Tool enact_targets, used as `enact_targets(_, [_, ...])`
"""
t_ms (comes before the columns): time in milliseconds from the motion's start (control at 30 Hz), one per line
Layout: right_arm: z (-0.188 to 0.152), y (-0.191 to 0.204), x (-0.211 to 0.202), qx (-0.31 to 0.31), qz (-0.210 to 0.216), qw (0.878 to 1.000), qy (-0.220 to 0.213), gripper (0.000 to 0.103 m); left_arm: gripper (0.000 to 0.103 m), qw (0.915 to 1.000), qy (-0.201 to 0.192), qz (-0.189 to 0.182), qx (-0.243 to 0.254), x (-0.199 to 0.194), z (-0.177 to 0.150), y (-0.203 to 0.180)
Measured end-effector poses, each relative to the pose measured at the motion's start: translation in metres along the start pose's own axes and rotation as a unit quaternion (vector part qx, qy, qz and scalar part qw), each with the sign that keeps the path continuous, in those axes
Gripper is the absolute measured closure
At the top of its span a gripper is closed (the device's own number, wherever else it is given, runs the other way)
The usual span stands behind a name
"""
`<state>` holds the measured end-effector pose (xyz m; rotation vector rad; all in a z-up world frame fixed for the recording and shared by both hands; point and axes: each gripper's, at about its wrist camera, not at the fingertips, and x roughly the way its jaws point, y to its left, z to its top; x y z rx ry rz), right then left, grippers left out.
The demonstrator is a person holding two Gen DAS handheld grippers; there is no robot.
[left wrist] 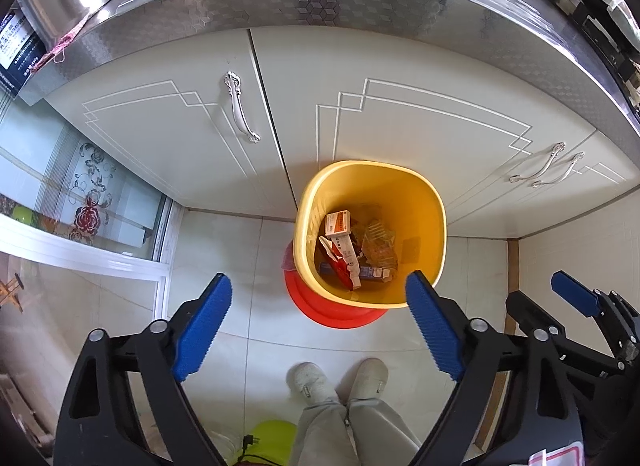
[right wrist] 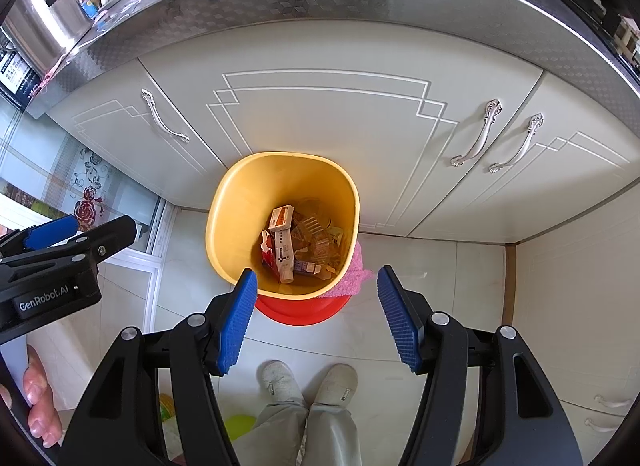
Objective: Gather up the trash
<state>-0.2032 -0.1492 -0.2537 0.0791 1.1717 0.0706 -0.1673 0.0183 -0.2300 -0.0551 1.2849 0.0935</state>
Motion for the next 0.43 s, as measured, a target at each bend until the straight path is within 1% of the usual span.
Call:
enact_targets(100, [0.0001,-0.0006,-0.0001,-0.001,0.000,1.000,0.000,0.040,0.017,1.0000,-0.002,-0.001,0.006,-0.0010,-0.0006,-0.0002])
enact_targets(200, [-0.0003,-0.0006,-0.0001,0.000,0.001,1.000,0.000,0.040,0.012,1.0000,0.003,-0.004,0.000,-0.0004,0.0001,0.0007])
enact_targets(433, [0.0007,-0.0018,0.0001,-0.003,0.002,1.000,0.001,0.040,0.011,1.0000,0.006,-0.003,-0.005,-0.0004,-0.0003,0.0027])
